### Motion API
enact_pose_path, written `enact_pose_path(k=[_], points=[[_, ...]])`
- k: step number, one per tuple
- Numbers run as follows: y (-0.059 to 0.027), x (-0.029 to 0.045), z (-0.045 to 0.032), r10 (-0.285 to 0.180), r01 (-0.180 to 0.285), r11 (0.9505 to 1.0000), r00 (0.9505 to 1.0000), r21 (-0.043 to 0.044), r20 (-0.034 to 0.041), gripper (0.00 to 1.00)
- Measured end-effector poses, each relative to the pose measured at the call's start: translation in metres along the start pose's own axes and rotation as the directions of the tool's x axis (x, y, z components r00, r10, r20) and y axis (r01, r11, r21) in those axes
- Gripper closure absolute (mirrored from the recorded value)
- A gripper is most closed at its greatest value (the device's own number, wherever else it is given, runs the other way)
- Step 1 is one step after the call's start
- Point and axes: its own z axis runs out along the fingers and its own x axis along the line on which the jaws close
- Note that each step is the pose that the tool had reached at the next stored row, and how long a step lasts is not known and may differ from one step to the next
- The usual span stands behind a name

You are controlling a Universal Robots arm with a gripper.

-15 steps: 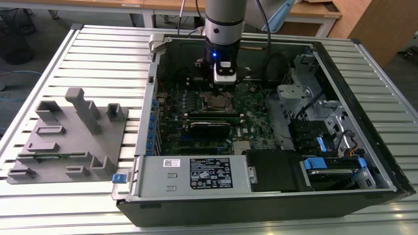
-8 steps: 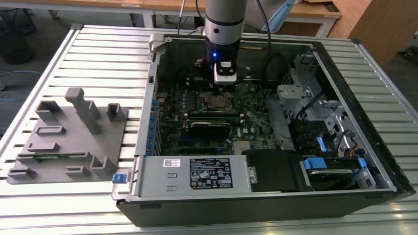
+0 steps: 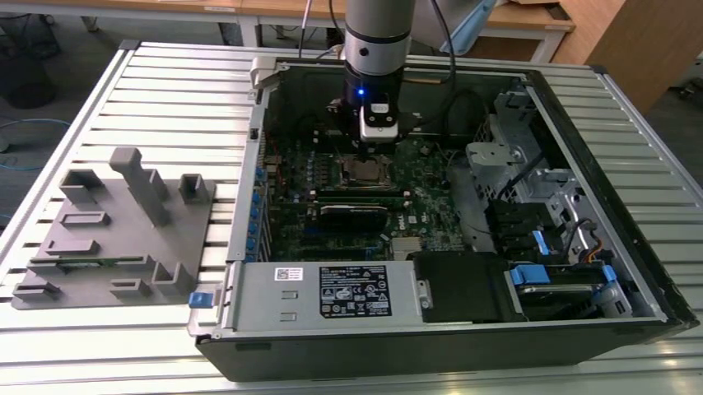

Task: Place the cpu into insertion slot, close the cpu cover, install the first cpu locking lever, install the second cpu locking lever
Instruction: 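Close the cpu cover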

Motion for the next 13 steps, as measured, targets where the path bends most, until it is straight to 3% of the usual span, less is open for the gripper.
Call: enact_pose_path(k=[7,13], points=[[0.0000,0.0000,0.0000,-0.012,0.012,0.9999,0.9999,-0.0002,-0.0005,0.89],[0.0000,0.0000,0.0001,-0.083,0.083,0.9965,0.9965,-0.0022,-0.0036,0.89]])
